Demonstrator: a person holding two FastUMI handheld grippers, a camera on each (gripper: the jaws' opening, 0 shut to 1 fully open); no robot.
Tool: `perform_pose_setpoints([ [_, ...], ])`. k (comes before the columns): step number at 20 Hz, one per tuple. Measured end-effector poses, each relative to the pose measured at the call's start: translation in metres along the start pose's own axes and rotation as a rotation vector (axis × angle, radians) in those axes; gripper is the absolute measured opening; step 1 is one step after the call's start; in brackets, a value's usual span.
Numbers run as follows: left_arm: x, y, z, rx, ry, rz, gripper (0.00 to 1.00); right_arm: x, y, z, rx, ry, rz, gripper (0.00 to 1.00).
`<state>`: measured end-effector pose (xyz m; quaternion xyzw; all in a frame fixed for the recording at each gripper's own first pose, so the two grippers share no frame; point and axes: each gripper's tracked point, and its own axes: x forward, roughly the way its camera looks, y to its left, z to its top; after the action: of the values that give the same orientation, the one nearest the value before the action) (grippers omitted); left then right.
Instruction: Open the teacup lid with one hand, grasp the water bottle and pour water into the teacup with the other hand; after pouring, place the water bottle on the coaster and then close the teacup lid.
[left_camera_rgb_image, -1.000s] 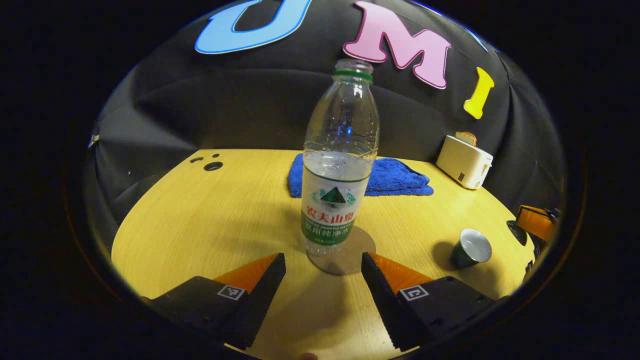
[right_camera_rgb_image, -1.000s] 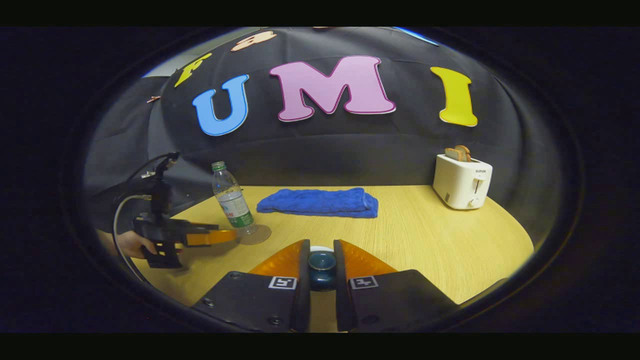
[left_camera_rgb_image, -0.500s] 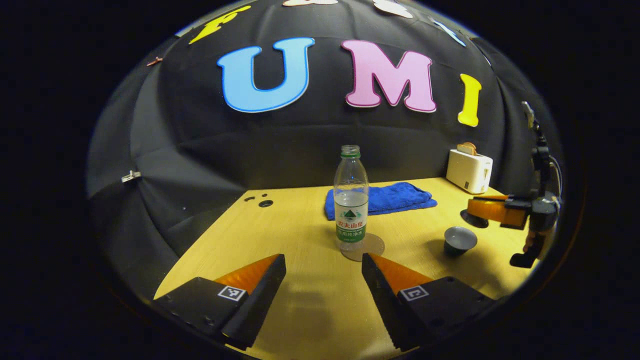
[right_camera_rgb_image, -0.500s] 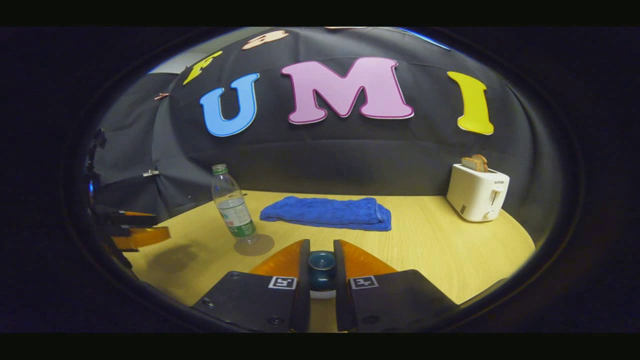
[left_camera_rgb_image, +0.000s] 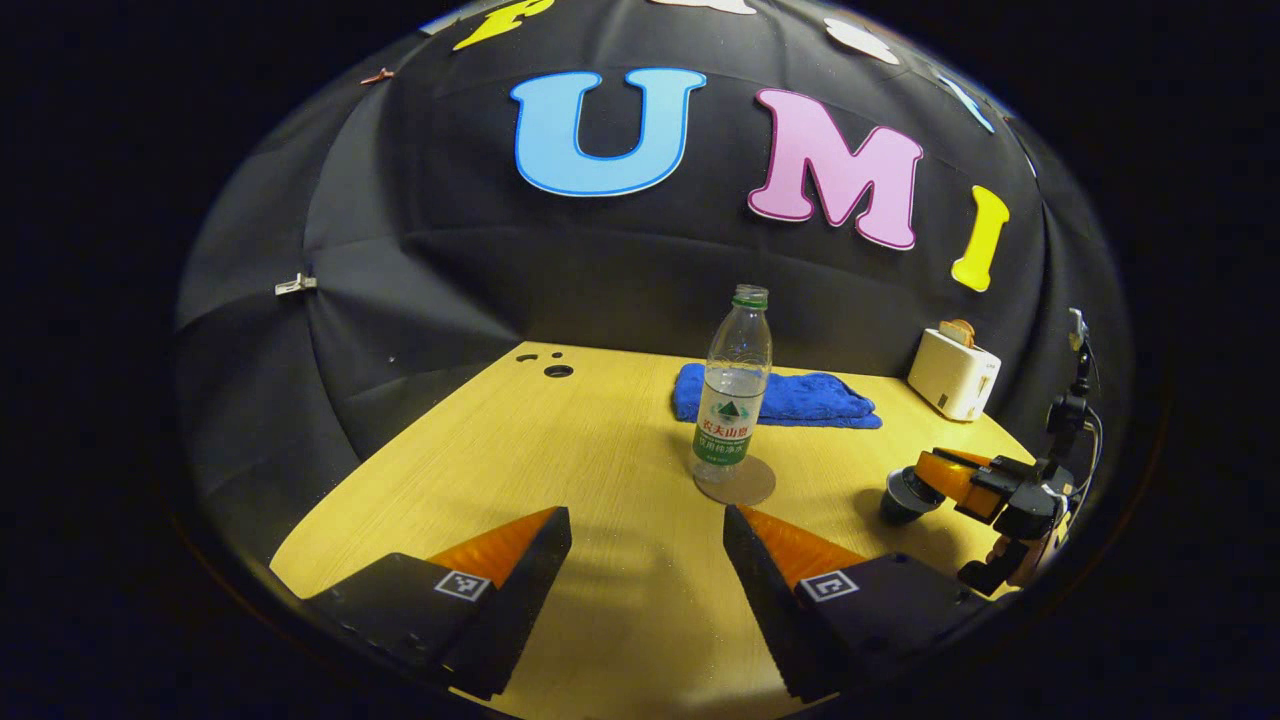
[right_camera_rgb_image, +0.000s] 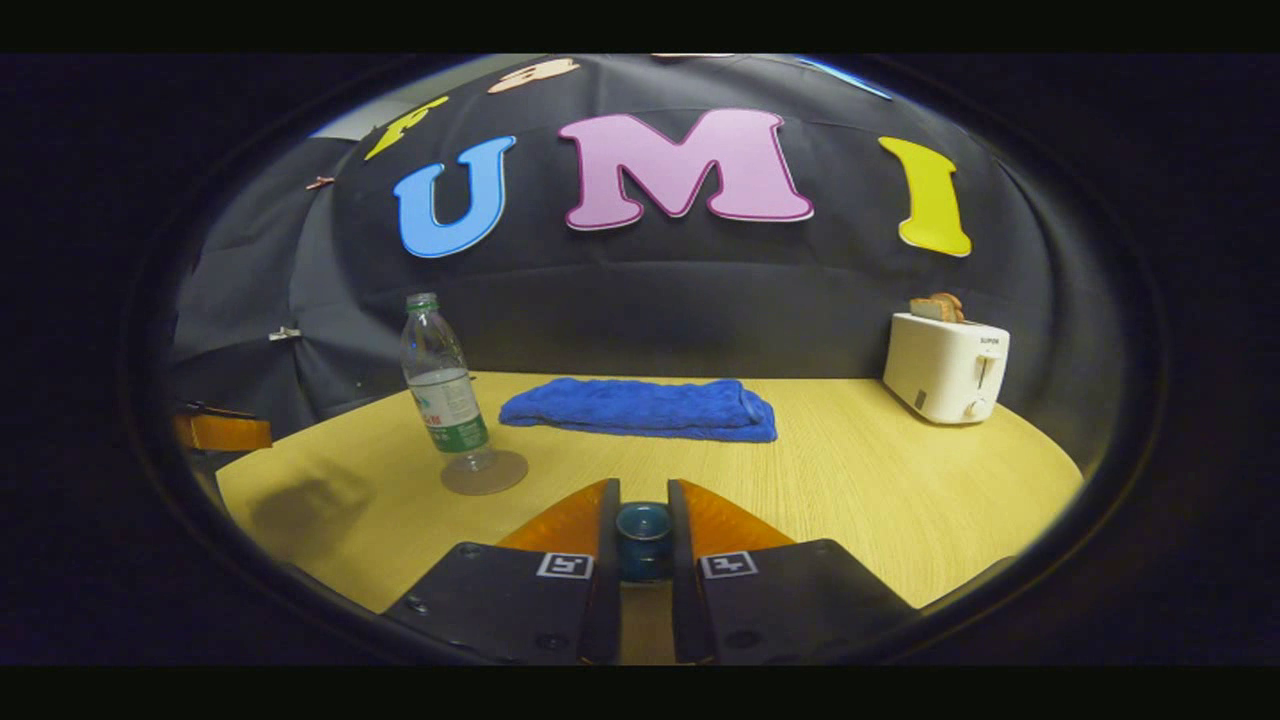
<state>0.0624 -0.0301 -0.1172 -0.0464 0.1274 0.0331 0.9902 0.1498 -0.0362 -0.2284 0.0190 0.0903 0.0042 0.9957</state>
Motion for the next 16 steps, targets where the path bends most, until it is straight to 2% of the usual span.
perform_pose_setpoints([
  [3,-0.005,0.001,0.0,-0.005,-0.003,0.002,0.96,0.002,-0.001,0.001,-0.022,-0.018,-0.008,0.25],
  [4,-0.008,0.002,-0.001,-0.003,-0.006,0.001,0.96,0.004,-0.001,-0.001,-0.028,-0.016,-0.004,0.31],
  [5,-0.01,0.001,0.001,0.0,-0.01,-0.001,0.96,0.004,0.0,-0.002,-0.029,-0.016,-0.001,0.27],
  [7,-0.01,-0.003,0.003,0.01,-0.017,-0.005,0.96,0.005,0.004,-0.001,-0.028,-0.022,0.011,0.27],
  [8,-0.011,-0.005,0.005,0.012,-0.023,-0.006,0.96,0.006,0.007,-0.003,-0.026,-0.017,0.02,0.31],
  [10,-0.012,-0.01,0.007,0.011,-0.029,-0.014,0.96,0.007,0.01,-0.005,-0.031,-0.019,0.028,0.31],
  [11,-0.012,-0.012,0.008,0.013,-0.033,-0.017,0.96,0.007,0.01,-0.003,-0.037,-0.022,0.025,0.28],
  [12,-0.014,-0.013,0.007,0.016,-0.033,-0.018,0.96,0.008,0.01,-0.005,-0.035,-0.019,0.03,0.34],
  [14,-0.016,-0.015,0.008,0.023,-0.039,-0.018,0.96,0.006,0.009,-0.008,-0.028,-0.007,0.032,0.35],
  [15,-0.018,-0.015,0.011,0.028,-0.044,-0.016,0.96,0.006,0.009,-0.007,-0.029,-0.007,0.033,0.44],
  [16,-0.019,-0.014,0.013,0.031,-0.05,-0.013,0.96,0.004,0.007,-0.004,-0.033,-0.013,0.03,0.41],
])
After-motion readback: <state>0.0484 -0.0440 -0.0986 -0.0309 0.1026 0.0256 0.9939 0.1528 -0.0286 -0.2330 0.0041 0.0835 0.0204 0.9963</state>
